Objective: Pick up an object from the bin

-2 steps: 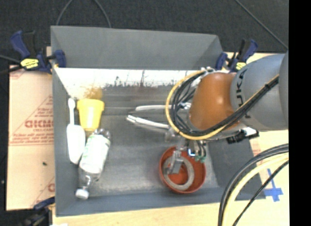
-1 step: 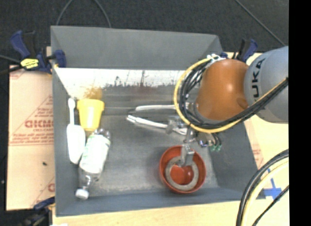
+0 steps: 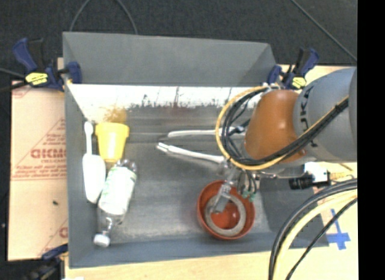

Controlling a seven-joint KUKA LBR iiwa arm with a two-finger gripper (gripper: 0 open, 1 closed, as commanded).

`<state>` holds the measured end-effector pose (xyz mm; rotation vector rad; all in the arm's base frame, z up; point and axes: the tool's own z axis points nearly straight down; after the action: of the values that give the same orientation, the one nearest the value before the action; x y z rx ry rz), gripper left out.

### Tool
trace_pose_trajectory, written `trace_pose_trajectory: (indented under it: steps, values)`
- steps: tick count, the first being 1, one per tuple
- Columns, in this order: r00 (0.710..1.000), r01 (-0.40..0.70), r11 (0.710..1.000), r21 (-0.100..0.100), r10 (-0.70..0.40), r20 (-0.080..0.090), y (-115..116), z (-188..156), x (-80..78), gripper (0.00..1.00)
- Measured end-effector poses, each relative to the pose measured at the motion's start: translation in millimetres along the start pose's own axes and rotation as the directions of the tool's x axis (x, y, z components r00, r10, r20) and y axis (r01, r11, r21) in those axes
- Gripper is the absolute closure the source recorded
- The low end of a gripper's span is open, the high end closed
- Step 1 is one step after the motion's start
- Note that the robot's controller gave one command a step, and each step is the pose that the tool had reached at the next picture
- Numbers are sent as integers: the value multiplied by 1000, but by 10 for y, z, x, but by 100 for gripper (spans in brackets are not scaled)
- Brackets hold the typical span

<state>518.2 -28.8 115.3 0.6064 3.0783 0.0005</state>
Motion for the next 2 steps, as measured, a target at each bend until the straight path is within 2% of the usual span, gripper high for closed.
trace_pose_trajectory:
  steps: [1, 2]
  values:
    - [885, 466, 885, 2, -466, 18, 5, 397, -418, 0]
    - [998, -60, 998, 1, 60, 6, -70, 412, -313, 100]
